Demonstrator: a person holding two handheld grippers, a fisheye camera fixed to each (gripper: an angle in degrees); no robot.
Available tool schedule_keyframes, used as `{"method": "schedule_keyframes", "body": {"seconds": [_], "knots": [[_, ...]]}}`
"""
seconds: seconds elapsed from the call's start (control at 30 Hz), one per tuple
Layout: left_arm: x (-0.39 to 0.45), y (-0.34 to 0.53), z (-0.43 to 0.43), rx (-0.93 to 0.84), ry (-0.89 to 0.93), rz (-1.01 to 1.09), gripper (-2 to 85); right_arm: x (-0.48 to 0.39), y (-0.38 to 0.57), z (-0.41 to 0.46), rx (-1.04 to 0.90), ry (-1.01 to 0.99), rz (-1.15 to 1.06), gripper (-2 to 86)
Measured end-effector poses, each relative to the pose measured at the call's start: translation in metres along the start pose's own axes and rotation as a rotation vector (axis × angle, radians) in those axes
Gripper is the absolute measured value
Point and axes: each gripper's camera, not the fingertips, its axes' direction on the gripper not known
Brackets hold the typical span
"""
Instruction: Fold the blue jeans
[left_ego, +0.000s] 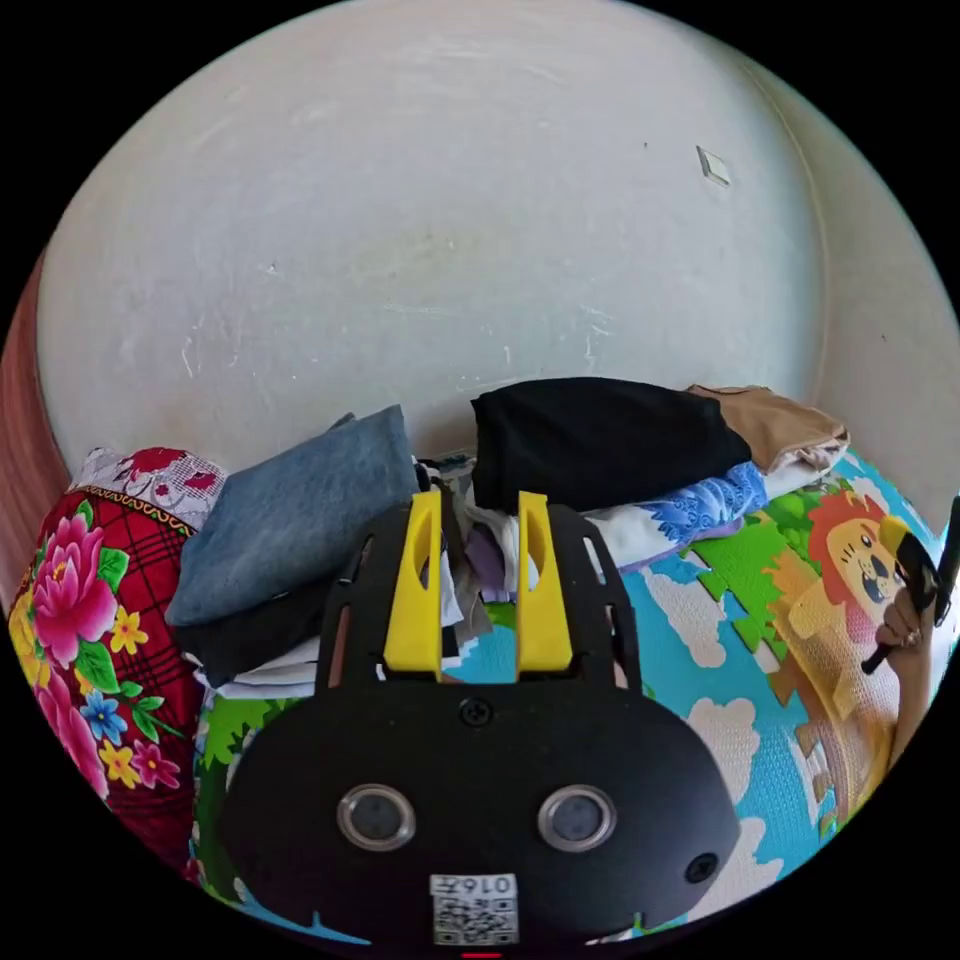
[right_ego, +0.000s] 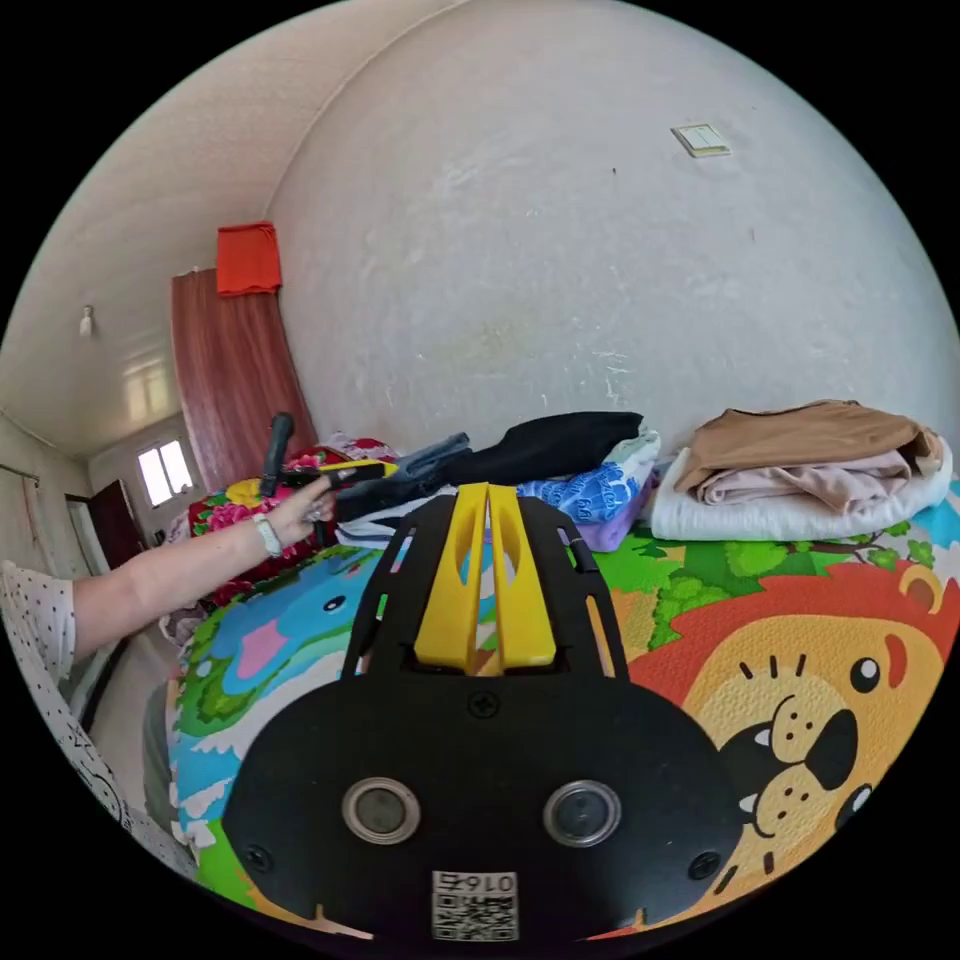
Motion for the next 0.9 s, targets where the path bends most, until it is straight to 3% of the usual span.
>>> {"method": "schedule_keyframes", "body": {"seconds": [0.17,0.3,0.6,0.77,0.9], "knots": [[0.010,-0.007,0.020,-0.036,-0.303,-0.111,13.9,0.006,0.006,-0.008,-0.007,-0.009,-0.012,0.0],[-0.006,-0.002,0.042,-0.165,-0.411,-0.157,16.0,0.004,0.010,-0.013,-0.022,-0.005,-0.015,0.0],[-0.081,-0.018,-0.007,-0.101,-0.097,-0.321,3.6,-0.007,0.020,-0.025,0.011,-0.064,0.012,-0.1],[-0.087,-0.039,-0.076,-0.115,-0.126,-0.041,0.9,-0.017,0.024,-0.028,0.029,-0.109,0.030,-0.1],[-0.080,-0.031,-0.144,-0.045,0.035,0.071,0.7,-0.028,0.030,-0.029,0.033,-0.138,0.060,-0.1]]}}
